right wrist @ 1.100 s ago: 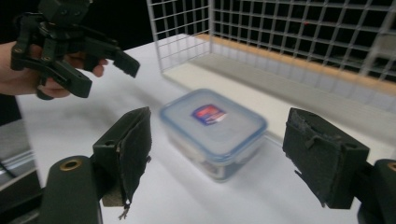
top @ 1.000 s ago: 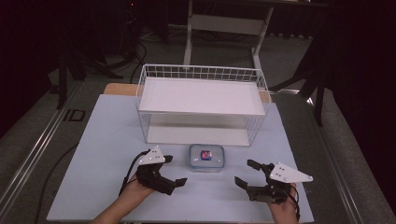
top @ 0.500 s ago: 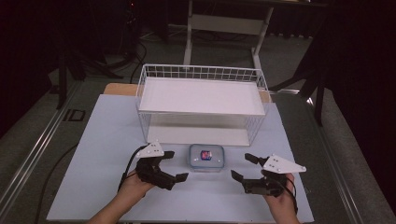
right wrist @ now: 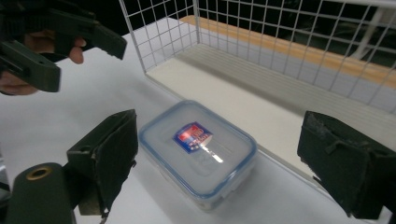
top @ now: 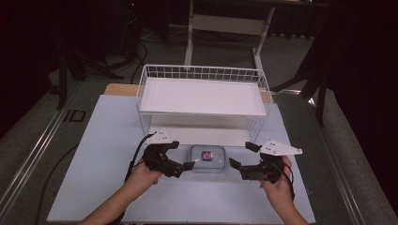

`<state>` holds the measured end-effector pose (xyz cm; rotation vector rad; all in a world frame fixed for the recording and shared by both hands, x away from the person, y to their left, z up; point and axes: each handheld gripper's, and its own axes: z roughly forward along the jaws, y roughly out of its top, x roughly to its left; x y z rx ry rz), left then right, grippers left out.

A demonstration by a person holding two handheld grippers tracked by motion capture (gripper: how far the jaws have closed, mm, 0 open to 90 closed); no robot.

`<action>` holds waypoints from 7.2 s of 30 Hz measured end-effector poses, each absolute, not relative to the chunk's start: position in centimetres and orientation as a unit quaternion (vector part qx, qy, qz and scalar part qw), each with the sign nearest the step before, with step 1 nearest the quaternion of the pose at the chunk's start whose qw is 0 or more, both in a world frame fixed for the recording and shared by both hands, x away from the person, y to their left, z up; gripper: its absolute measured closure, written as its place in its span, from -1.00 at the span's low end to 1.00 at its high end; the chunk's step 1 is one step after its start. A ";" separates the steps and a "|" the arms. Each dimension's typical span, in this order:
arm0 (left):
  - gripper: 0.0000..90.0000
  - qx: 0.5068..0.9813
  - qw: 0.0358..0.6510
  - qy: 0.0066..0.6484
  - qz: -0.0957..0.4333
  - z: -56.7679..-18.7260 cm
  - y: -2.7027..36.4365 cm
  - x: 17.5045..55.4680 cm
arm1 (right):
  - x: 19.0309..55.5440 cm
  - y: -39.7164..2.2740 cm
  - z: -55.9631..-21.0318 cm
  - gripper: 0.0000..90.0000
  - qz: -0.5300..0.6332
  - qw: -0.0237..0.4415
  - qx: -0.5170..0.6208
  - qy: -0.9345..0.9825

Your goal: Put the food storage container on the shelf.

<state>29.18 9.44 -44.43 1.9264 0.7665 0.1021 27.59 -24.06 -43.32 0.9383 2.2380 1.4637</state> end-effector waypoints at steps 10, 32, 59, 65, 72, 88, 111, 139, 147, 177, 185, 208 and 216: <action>-0.95 0.795 0.511 0.325 0.022 -44.5 8.1 31.0 | 29.5 -23.4 -44.6 -0.75 0.498 0.135 0.358 0.778; -0.95 0.782 0.453 0.425 -0.048 -48.6 7.8 33.6 | 32.6 -22.8 -48.3 -0.74 0.448 0.019 0.472 0.759; -0.54 0.761 0.407 0.488 -0.129 -52.5 7.2 34.9 | 34.0 -22.2 -52.1 -0.53 0.427 -0.113 0.545 0.713; -0.53 0.754 0.412 0.492 -0.143 -52.9 6.9 35.0 | 34.5 -22.1 -52.3 -0.34 0.430 -0.131 0.545 0.708; -0.43 0.752 0.411 0.492 -0.155 -52.7 6.8 35.2 | 34.4 -21.7 -52.5 -0.27 0.417 -0.144 0.551 0.708; -0.22 0.775 0.413 0.469 -0.098 -51.8 6.5 33.2 | 33.3 -21.2 -51.7 -0.22 0.409 -0.109 0.543 0.725; -0.01 0.771 0.420 0.478 -0.026 -50.8 6.4 30.9 | 32.2 -20.7 -50.9 -0.14 0.419 -0.068 0.520 0.741; -0.01 0.751 0.454 0.478 0.026 -48.9 8.1 35.0 | 36.3 -18.5 -48.5 -0.14 0.459 -0.010 0.501 0.734; -0.01 0.752 0.450 0.481 0.033 -49.5 7.9 35.8 | 37.2 -18.6 -49.5 -0.16 0.463 -0.016 0.506 0.728; -0.06 0.743 0.474 0.470 0.040 -50.9 8.6 37.5 | 38.7 -17.8 -50.7 -0.21 0.465 0.001 0.513 0.722; -0.18 0.731 0.485 0.477 0.055 -51.2 8.2 37.9 | 39.0 -17.5 -50.8 -0.30 0.465 0.008 0.524 0.713; -0.19 0.739 0.492 0.451 0.097 -50.0 9.0 37.6 | 38.4 -17.9 -49.8 -0.30 0.462 0.083 0.503 0.726; -0.19 0.739 0.492 0.449 0.097 -49.3 10.1 35.3 | 36.5 -18.7 -49.2 -0.30 0.454 0.101 0.486 0.740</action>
